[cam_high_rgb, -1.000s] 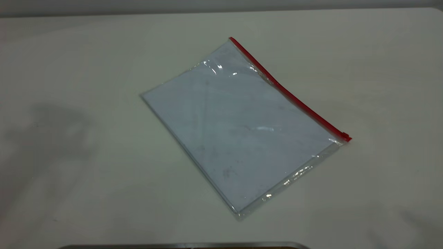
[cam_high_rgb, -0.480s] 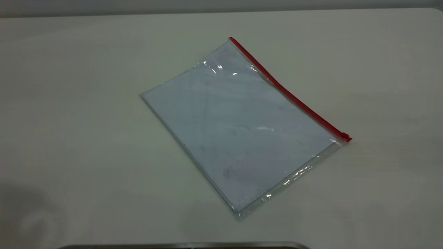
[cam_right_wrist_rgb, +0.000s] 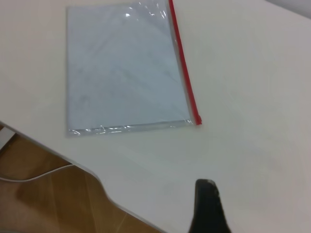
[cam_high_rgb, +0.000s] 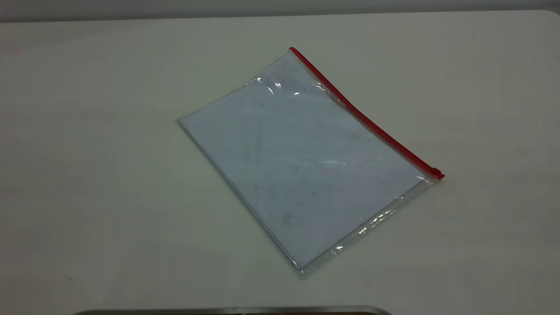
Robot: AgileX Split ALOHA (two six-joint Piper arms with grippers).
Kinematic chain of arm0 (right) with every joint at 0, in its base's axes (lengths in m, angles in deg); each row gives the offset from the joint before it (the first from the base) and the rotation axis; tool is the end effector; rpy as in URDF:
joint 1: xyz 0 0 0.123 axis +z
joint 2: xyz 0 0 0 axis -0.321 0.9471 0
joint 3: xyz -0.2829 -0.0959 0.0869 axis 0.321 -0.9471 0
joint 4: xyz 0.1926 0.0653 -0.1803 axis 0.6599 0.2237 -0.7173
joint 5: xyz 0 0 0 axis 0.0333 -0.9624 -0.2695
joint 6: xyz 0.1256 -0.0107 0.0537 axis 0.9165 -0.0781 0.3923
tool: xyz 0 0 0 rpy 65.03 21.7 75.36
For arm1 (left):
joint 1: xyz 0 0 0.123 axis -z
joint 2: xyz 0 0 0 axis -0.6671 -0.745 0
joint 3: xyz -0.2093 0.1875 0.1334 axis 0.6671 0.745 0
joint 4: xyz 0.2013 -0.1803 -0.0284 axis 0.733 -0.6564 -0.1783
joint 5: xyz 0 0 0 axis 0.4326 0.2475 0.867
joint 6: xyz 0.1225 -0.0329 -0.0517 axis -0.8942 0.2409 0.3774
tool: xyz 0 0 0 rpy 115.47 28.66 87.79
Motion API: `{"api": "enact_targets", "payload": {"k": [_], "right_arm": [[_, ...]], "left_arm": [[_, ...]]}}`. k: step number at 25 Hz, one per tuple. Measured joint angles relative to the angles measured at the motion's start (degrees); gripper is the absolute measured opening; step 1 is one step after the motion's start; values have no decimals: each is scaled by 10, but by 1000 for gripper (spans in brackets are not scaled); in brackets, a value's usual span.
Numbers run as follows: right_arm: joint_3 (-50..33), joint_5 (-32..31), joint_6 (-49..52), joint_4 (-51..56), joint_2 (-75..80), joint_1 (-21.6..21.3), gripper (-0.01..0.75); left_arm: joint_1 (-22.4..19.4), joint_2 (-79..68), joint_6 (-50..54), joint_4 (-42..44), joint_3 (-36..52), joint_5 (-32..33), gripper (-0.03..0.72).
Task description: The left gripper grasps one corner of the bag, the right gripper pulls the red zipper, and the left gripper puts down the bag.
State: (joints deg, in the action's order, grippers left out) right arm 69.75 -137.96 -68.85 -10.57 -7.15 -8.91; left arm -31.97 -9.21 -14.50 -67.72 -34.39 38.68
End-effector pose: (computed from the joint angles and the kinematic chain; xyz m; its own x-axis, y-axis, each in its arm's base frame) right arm 0.0208 0.0304 0.2536 -0.4551 -0.3285 -0.8276 -0.4527 0.8858 -0.1027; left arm 0.0812 -0.0273 0.2816 -0.7689 0.1612 -0.6187 0.2496 0.9666 -0.0582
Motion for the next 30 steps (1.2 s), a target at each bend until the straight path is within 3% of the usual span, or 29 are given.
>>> {"api": "enact_targets", "payload": {"k": [12,30], "right_arm": [[-2,1,1,-7,-4,0,553],[-2,1,1,-8,-4,0,553]], "left_arm": [[0,164,-12,3,81,-5,586],[-5,179,-4,23,95,-20,586]]}}
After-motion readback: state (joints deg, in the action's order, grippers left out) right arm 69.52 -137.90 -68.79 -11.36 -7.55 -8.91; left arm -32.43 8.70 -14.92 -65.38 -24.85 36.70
